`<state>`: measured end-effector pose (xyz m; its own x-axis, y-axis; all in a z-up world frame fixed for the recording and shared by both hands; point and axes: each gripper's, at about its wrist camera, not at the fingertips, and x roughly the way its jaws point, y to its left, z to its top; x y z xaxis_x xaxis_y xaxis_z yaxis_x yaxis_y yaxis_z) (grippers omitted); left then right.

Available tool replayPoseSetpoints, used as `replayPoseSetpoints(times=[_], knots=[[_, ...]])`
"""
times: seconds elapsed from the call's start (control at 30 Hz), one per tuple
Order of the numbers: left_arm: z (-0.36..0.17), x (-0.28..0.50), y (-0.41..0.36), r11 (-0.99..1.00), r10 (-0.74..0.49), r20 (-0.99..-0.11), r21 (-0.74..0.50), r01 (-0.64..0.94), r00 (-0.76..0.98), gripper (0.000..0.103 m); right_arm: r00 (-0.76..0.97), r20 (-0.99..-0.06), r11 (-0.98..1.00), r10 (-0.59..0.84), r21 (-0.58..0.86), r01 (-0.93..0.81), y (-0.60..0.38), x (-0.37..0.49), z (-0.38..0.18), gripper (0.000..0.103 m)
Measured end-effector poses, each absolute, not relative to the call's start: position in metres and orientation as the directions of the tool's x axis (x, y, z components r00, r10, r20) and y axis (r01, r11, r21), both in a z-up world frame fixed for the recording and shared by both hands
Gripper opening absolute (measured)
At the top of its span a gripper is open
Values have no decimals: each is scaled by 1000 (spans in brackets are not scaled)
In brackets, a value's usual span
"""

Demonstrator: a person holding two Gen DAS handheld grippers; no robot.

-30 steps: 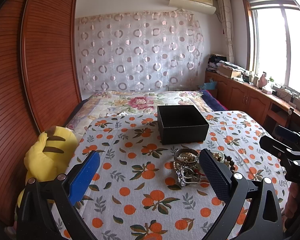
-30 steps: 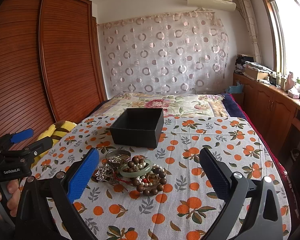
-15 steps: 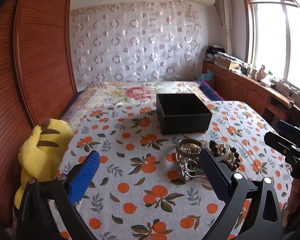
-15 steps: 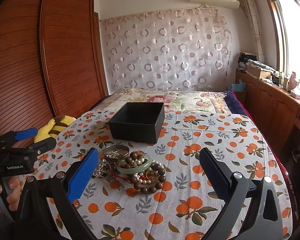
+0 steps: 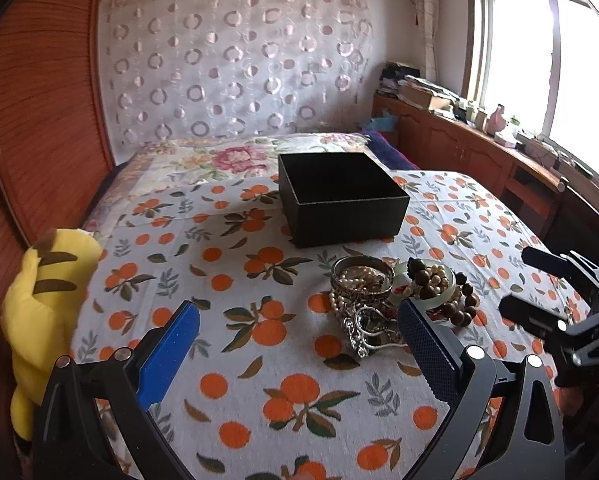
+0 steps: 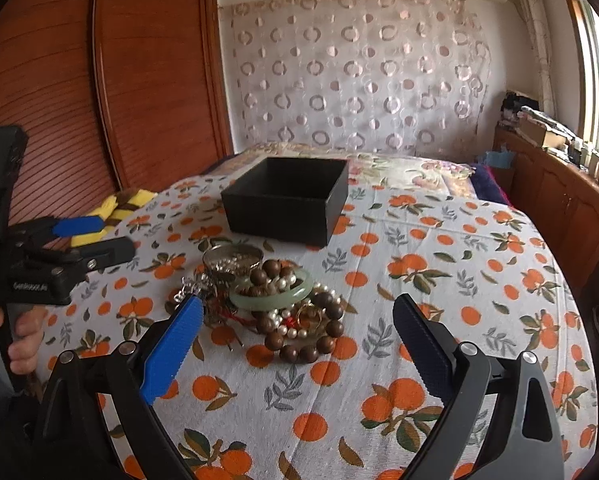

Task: Organize jewelry
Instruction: 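Move both grippers down toward the jewelry pile beside the black box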

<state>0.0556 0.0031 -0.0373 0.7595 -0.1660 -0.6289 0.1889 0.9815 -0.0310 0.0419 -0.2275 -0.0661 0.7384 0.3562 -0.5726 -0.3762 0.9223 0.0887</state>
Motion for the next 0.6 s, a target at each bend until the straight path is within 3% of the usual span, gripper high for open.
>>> replayPoseSetpoints(times=[0.17, 0.27, 0.43, 0.6], knots=[[-49, 79, 2, 977, -189, -665, -55, 205, 722, 95, 718, -592, 913, 366, 76, -401, -222, 45, -73, 97], [-51, 91, 1, 974, -206, -681, -71, 217, 702, 88, 712, -599, 911, 365, 71, -407, -221, 46, -74, 97], [-50, 107, -7, 960, -241, -704, -73, 270, 668, 87, 714, -601, 911, 361, 62, -408, -220, 47, -75, 97], [-58, 130, -18, 937, -301, -754, -119, 330, 584, 58, 715, -600, 910, 359, 55, -411, -220, 51, -75, 97]])
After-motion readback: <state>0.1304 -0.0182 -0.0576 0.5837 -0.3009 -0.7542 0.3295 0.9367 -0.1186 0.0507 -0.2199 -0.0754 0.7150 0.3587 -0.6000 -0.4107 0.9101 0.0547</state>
